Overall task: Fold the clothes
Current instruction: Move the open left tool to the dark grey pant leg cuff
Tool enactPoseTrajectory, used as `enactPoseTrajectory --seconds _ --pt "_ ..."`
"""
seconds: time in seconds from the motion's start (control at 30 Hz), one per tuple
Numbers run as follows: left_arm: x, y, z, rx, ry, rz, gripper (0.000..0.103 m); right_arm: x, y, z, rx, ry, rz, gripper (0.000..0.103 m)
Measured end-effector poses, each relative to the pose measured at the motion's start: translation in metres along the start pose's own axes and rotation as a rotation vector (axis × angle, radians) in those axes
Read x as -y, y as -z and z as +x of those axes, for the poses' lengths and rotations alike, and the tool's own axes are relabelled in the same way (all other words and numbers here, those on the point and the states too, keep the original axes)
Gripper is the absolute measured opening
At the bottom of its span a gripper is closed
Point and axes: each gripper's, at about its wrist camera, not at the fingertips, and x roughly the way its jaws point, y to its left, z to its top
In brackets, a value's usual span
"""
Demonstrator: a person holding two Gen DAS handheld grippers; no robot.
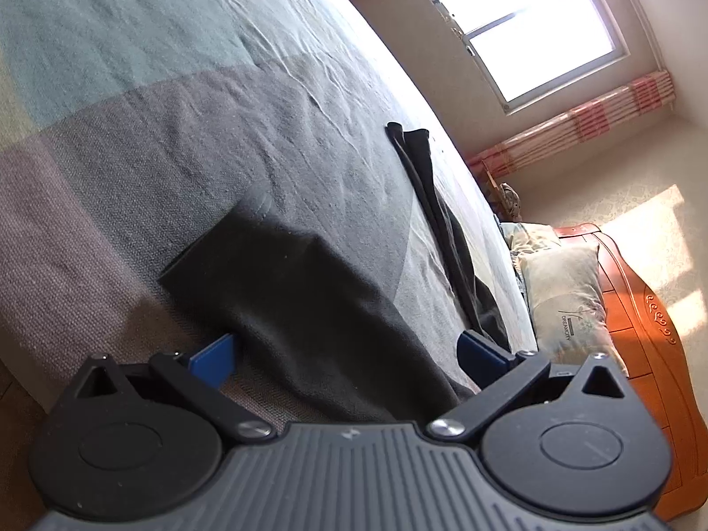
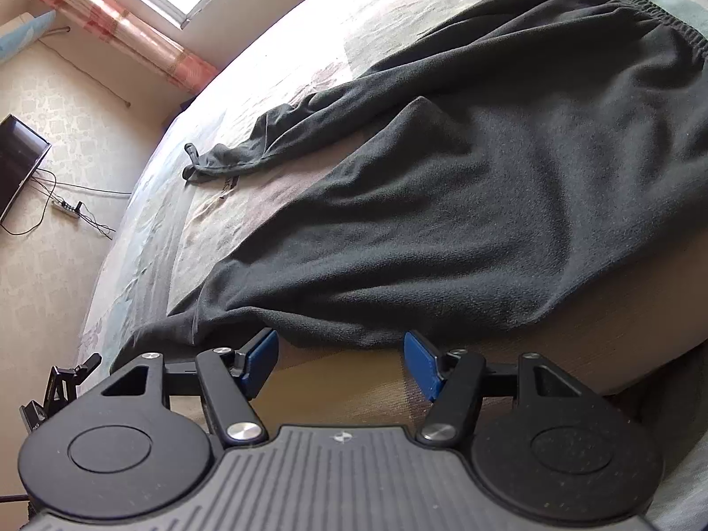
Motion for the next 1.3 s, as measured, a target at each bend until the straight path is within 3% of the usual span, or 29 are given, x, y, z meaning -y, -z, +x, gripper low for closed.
enactPoseTrajectory --seconds 0.07,0.17,0.27,0.3,0.43,0.57,0.77,0.87,0.93,1.03,1.1,1.17,1.23,1.3 --pt "-0.002 -0.004 0.000 -0.003 0.004 -0.027 0.102 0.000 0.000 0.000 0.001 0.005 0.001 0.068" --pt "-0.020 0.006 -0.017 0.058 0.042 -0.061 0.102 0.001 0.001 -0.001 0.006 0.013 -0.001 0.068" --pt "-0.037 0.001 -0.024 0.109 0.078 -0.184 0.102 0.005 -0.001 0.000 0.006 0.024 0.007 0.069" --pt "-0.037 -0.003 -0.024 0.121 0.057 -0.218 0.102 0.006 -0.001 0.001 0.005 0.024 0.012 0.069" --pt "-0.019 -0.021 -0.009 0.105 -0.034 -0.180 0.102 0.004 0.002 0.002 -0.002 0.012 0.008 0.069" --pt "-0.015 -0.027 0.005 0.091 0.023 -0.214 0.102 0.004 0.002 0.000 -0.001 0.013 0.009 0.069" --pt "0.001 0.000 0.033 -0.060 0.191 -0.194 0.102 0.007 0.001 0.001 -0.008 0.018 0.026 0.070" --pt "0.014 0.000 0.040 -0.082 0.146 -0.106 0.102 0.006 0.002 0.005 -0.023 0.011 0.027 0.070" --pt "0.011 -0.009 0.035 -0.038 0.139 -0.133 0.102 0.003 0.003 0.005 -0.025 0.014 0.013 0.070" --pt "-0.001 -0.026 0.023 0.093 0.065 -0.138 0.102 0.004 0.003 0.002 -0.017 0.021 0.014 0.070" --pt "-0.018 -0.029 0.015 0.122 0.104 -0.216 0.102 0.005 0.004 0.001 -0.012 0.028 0.019 0.070" --pt "-0.018 -0.027 0.015 0.096 0.154 -0.206 0.102 0.006 0.004 0.001 -0.010 0.031 0.025 0.070" --pt "-0.014 -0.024 0.026 0.008 0.220 -0.185 0.102 0.006 0.004 0.003 -0.013 0.032 0.029 0.070" --pt "-0.012 -0.025 0.031 0.013 0.219 -0.168 0.102 0.005 0.004 0.007 -0.023 0.030 0.028 0.070"
